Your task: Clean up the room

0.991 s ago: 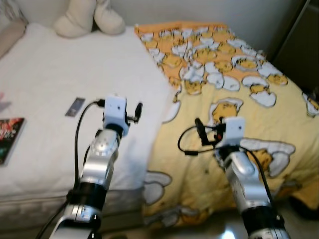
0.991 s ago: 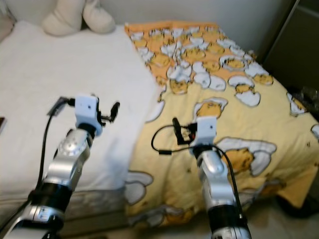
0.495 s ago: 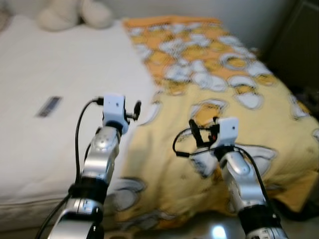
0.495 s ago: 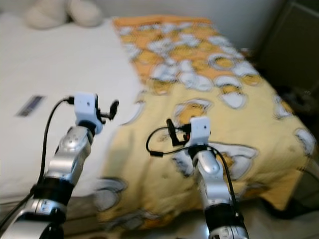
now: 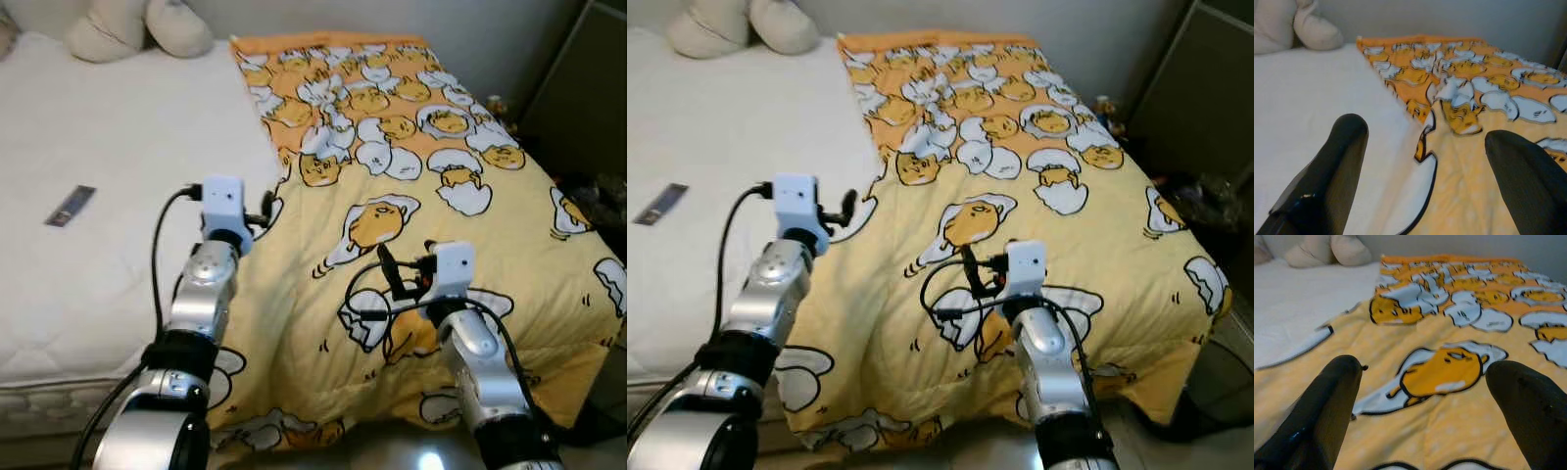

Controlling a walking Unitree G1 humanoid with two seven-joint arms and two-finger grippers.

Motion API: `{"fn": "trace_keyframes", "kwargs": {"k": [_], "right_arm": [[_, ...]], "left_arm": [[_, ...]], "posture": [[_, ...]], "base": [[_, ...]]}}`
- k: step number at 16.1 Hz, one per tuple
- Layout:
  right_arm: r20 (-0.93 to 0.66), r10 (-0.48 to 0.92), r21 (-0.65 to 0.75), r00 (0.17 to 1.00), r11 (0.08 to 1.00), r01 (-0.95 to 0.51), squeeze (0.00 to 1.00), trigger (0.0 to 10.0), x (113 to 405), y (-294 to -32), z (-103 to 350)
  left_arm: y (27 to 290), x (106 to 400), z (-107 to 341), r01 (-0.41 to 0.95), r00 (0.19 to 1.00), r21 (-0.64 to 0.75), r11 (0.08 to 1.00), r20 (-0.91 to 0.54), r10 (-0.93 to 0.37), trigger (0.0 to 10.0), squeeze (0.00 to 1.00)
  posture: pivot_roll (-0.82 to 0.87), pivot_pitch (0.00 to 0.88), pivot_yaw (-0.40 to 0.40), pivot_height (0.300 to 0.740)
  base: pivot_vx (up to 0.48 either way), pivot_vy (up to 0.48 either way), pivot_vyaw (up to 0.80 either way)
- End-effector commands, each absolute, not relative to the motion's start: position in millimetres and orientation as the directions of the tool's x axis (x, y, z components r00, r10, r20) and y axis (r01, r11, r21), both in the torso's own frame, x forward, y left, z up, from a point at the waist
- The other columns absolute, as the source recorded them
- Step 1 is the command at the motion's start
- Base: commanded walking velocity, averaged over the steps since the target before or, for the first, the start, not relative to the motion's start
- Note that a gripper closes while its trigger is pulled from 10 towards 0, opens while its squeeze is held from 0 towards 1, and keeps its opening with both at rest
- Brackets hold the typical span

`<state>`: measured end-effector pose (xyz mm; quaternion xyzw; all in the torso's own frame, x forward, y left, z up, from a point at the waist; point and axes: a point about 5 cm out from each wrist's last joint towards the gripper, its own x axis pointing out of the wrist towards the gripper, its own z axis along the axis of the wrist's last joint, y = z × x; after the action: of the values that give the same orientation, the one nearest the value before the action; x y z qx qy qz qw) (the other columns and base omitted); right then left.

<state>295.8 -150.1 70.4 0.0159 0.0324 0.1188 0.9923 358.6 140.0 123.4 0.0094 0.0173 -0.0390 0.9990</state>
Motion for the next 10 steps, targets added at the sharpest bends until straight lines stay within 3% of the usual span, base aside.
{"fn": "trace_keyframes", "kwargs": {"k": [1,3,10], "right_arm": [[-0.031,0.247,0.017,0.969,0.969,-0.246,0.0,10.0,300.4,-151.2,79.5],[-0.035,0.237,0.017,0.971,0.971,-0.236,0.0,10.0,301.0,-152.7,78.8],[-0.061,0.254,0.014,0.965,0.967,-0.254,0.0,10.0,296.0,-150.2,72.4]], "left_arm": [[136.1,360.8,129.1,0.09,0.996,0.012,0.996,-0.009,-0.09,10.0,0.0],[135.1,360.1,128.2,0.094,0.996,0.009,0.995,-0.008,-0.094,10.0,0.0],[133.9,359.2,125.2,0.138,0.99,0.015,0.99,-0.024,-0.137,10.0,0.0]], "posture": [[0.02,0.0,-0.029,0.74],[0.02,0.0,-0.033,0.74],[0.02,0.0,-0.032,0.74]], "base": [[0.442,0.0,0.68],[0.452,0.0,0.6],[0.48,0.0,0.0]]}}
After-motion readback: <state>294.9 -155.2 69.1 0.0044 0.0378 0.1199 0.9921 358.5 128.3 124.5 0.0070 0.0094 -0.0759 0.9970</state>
